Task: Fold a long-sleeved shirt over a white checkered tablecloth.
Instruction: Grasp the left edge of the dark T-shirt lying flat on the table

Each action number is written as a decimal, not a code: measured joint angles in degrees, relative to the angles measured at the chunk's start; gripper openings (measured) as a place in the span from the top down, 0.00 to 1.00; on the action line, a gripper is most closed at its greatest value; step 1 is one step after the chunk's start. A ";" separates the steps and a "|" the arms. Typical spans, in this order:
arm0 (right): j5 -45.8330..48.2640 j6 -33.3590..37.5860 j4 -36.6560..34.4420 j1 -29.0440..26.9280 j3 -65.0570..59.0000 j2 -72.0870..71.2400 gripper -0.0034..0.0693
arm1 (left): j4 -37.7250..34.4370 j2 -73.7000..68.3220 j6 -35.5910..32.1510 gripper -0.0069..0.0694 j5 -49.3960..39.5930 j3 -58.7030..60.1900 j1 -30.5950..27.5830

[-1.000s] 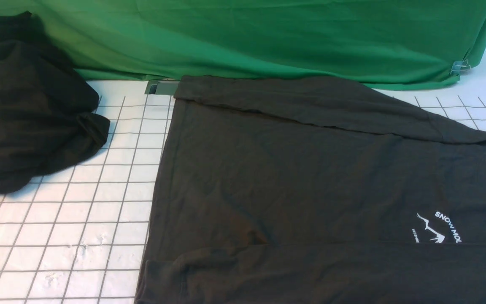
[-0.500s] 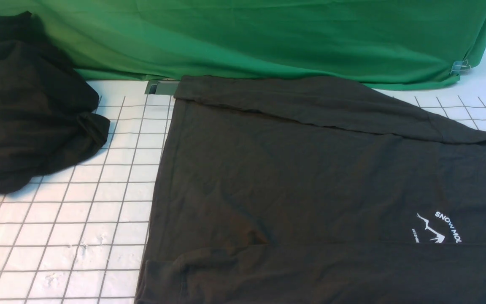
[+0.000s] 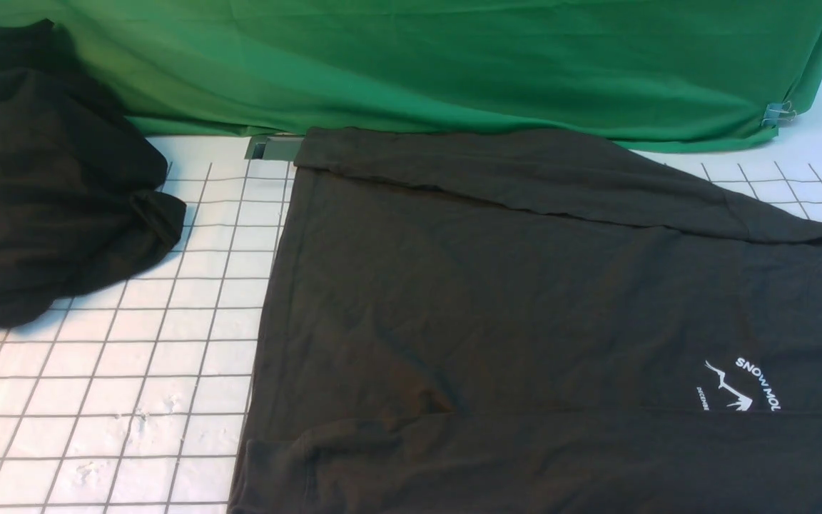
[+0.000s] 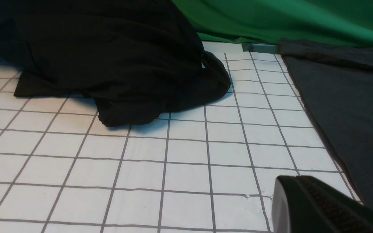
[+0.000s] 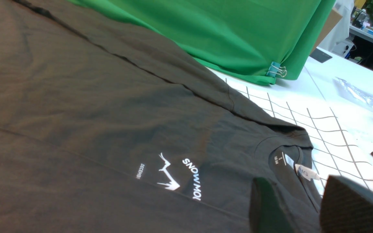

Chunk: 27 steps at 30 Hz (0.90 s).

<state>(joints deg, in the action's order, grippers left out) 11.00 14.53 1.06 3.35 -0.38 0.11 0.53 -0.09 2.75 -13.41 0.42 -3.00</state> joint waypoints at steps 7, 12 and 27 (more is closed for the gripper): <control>0.00 0.00 0.00 0.00 0.00 0.00 0.62 | 0.00 0.00 0.00 0.91 0.00 0.00 0.00; 0.00 0.00 0.00 0.00 0.00 0.00 0.62 | 0.00 0.00 0.00 0.91 0.00 0.00 0.00; -5.62 -31.46 -14.80 0.00 0.00 0.00 0.62 | -28.57 0.00 17.32 0.91 2.87 0.00 0.00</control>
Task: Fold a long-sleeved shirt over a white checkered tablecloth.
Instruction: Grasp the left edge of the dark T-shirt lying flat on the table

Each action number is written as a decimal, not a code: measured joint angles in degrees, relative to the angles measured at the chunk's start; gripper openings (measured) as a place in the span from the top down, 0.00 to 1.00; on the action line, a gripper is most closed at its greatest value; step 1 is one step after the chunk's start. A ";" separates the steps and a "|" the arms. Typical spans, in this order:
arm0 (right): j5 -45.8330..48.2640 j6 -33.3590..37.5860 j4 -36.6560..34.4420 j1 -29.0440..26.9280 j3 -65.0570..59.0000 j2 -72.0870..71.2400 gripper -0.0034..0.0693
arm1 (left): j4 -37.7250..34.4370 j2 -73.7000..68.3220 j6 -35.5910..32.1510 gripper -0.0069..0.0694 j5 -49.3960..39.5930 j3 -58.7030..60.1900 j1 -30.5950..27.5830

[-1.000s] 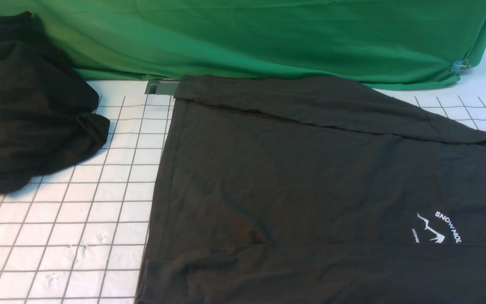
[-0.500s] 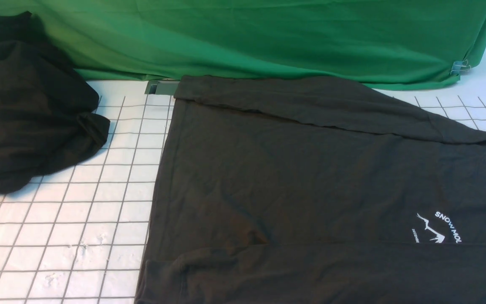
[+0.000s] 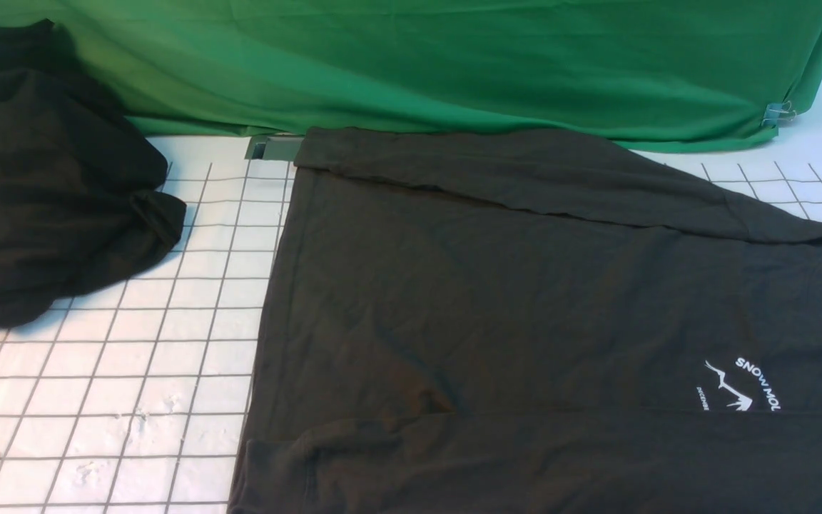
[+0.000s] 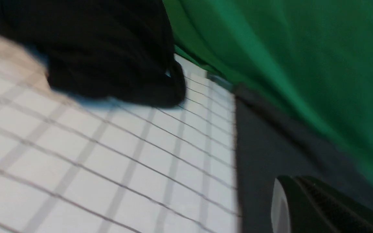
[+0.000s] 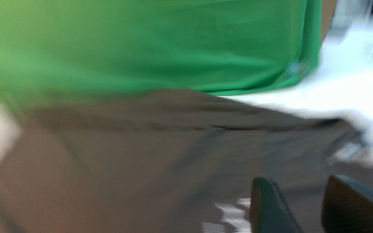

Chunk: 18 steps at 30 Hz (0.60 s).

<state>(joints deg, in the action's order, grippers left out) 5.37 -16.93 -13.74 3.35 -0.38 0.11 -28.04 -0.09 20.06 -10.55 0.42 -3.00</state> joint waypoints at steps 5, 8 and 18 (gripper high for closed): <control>-0.14 -15.08 -2.14 0.00 0.00 0.00 0.62 | -9.34 0.00 4.02 0.91 0.93 0.00 0.00; -0.18 -15.59 -2.25 0.00 0.00 0.00 0.62 | -8.55 0.00 4.02 0.91 1.31 0.00 0.00; 0.65 -9.75 -2.49 0.00 4.09 -0.05 0.81 | -6.75 0.00 10.06 0.91 20.83 -1.01 0.00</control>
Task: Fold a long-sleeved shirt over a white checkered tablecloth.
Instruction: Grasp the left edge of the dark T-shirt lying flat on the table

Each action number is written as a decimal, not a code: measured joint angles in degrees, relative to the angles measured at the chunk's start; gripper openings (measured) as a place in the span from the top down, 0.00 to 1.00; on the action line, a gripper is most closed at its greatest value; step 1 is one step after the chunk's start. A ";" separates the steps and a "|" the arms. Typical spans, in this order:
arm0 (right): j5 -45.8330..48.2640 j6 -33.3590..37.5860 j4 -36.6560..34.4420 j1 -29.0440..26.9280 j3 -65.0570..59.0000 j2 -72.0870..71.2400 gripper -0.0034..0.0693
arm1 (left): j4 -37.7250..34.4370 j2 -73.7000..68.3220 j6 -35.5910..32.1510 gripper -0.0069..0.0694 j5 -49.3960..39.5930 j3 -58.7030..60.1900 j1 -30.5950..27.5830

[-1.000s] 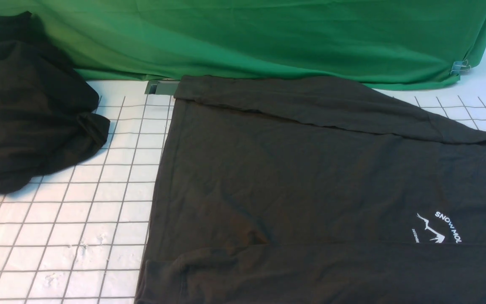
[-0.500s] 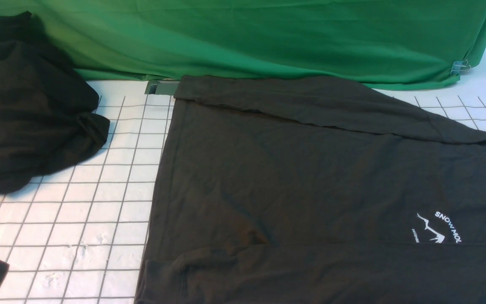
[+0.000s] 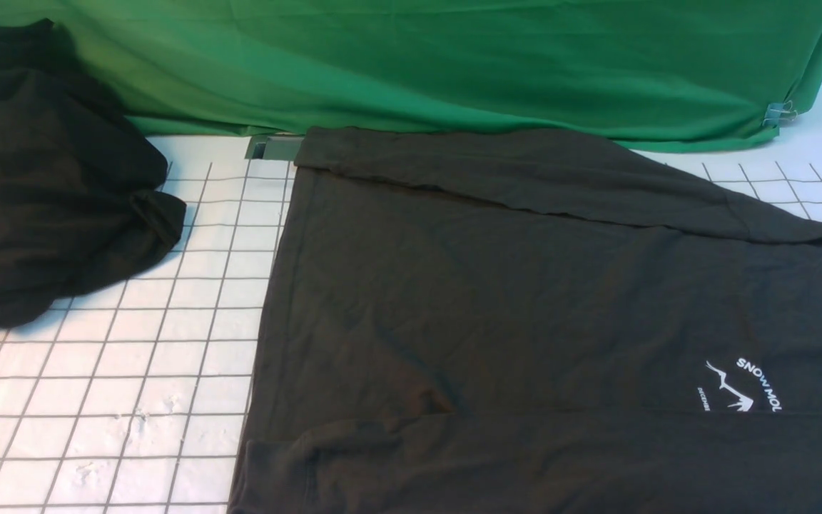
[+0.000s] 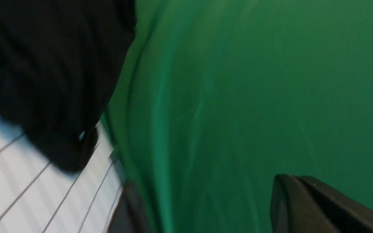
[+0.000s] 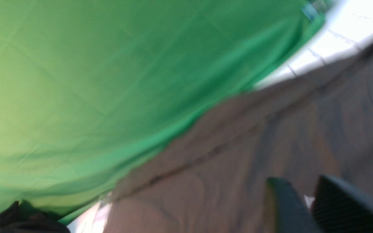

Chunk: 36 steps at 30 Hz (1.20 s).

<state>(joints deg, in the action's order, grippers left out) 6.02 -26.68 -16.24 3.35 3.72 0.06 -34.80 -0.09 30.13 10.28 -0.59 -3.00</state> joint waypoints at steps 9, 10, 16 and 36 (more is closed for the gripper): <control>25.71 20.60 7.36 0.00 32.44 15.47 0.94 | 31.85 -6.21 5.37 0.90 -15.15 -27.19 0.00; 29.10 21.76 7.99 0.00 35.29 17.53 0.94 | 32.20 -8.02 3.74 0.90 -20.53 -29.25 0.00; 51.35 25.59 10.09 0.00 45.39 34.64 0.92 | 14.13 -31.33 -24.63 0.90 -54.39 -40.36 0.00; 53.66 26.68 9.58 0.00 45.74 44.02 0.83 | 4.58 -80.43 -38.19 0.50 -67.43 -52.96 18.13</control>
<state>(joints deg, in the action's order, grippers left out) 59.69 0.00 -6.65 3.35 49.46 44.07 -30.22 -80.53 -8.07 -57.15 -53.55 15.12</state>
